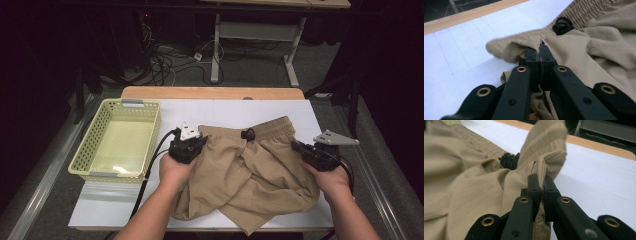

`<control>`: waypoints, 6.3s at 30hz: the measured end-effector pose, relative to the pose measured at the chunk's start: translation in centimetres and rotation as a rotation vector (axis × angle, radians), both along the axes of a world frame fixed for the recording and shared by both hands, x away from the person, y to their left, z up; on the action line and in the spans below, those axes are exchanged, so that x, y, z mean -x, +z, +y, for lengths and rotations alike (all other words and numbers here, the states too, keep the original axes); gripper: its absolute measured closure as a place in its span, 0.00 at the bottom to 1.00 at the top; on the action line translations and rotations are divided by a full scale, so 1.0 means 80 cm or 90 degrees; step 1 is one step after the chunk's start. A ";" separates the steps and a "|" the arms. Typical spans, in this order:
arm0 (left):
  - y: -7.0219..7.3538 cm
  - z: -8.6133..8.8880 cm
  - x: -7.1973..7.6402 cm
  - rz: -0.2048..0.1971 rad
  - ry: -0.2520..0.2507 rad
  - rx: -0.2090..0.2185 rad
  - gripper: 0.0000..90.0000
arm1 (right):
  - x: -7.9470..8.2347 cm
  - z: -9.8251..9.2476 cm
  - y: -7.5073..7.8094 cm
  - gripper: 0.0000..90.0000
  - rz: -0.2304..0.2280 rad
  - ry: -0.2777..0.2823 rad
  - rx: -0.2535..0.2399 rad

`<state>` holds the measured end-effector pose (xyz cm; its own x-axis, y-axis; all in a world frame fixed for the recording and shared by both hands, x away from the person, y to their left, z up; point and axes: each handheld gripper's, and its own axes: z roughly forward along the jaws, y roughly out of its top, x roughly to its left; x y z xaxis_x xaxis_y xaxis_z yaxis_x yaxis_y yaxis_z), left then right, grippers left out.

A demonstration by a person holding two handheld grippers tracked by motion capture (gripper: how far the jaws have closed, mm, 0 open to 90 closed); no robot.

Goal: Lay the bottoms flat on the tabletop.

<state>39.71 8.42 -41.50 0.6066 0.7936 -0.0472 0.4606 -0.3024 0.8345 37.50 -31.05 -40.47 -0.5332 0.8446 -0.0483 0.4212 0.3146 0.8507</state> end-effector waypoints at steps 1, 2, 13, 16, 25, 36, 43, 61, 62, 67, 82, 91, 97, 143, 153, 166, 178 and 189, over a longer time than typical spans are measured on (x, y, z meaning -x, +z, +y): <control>0.006 -0.001 -0.009 -0.008 0.007 -0.005 0.96 | -0.009 0.001 0.001 0.98 -0.002 -0.003 0.002; 0.014 -0.003 -0.016 -0.019 0.010 -0.014 0.96 | -0.019 0.000 0.006 0.98 -0.005 -0.011 -0.004; 0.081 0.002 -0.095 -0.027 0.092 -0.019 0.64 | -0.101 -0.039 0.085 0.65 -0.046 -0.126 -0.045; 0.054 0.000 -0.058 -0.036 0.048 -0.014 0.60 | -0.075 -0.045 0.061 0.64 -0.037 -0.123 -0.034; -0.028 0.027 0.078 0.001 -0.052 -0.006 0.56 | 0.063 -0.042 -0.010 0.62 -0.014 -0.082 -0.023; -0.078 0.072 0.141 0.016 -0.083 0.005 0.50 | 0.152 -0.014 -0.060 0.59 0.017 -0.063 -0.038; -0.083 0.068 0.129 0.008 -0.084 0.021 0.50 | 0.162 0.017 -0.078 0.50 0.073 -0.002 -0.005; -0.087 -0.022 0.098 0.101 -0.169 -0.086 0.68 | 0.178 0.038 -0.100 0.69 0.092 0.035 0.036; -0.087 -0.023 0.099 0.099 -0.176 -0.088 0.73 | 0.178 0.038 -0.100 0.77 0.092 0.043 0.036; -0.085 -0.031 0.100 0.097 -0.218 -0.086 0.97 | 0.185 0.041 -0.095 0.97 0.081 0.069 0.068; -0.071 -0.122 0.166 0.091 -0.471 -0.023 0.97 | 0.242 -0.079 -0.061 0.97 0.007 -0.107 0.047; -0.043 -0.101 0.168 0.053 -0.426 0.007 0.58 | 0.240 -0.082 -0.053 0.80 -0.002 -0.118 -0.004; -0.080 -0.146 0.146 0.103 -0.366 -0.130 0.49 | 0.234 -0.099 -0.060 0.81 0.008 -0.146 -0.012; -0.058 0.006 0.129 0.050 -0.222 0.015 0.60 | 0.157 -0.011 -0.095 0.99 0.080 -0.032 0.040; -0.062 -0.009 0.132 0.055 -0.240 -0.005 0.60 | 0.184 -0.068 -0.075 1.00 0.045 -0.086 0.020; -0.068 -0.089 0.142 0.050 -0.299 -0.065 0.50 | 0.203 -0.109 -0.068 1.00 0.028 -0.148 0.031; -0.083 -0.129 0.117 0.082 -0.284 -0.116 0.97 | 0.197 -0.112 -0.079 1.00 0.053 -0.139 0.028; -0.061 -0.127 0.143 0.090 -0.326 -0.030 0.98 | 0.199 -0.110 -0.070 1.00 0.027 -0.131 0.035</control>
<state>28.26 -1.72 -46.35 0.9072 0.4008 -0.1281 0.3511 -0.5532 0.7555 21.55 -39.82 -46.11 -0.3523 0.9326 -0.0780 0.5161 0.2631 0.8151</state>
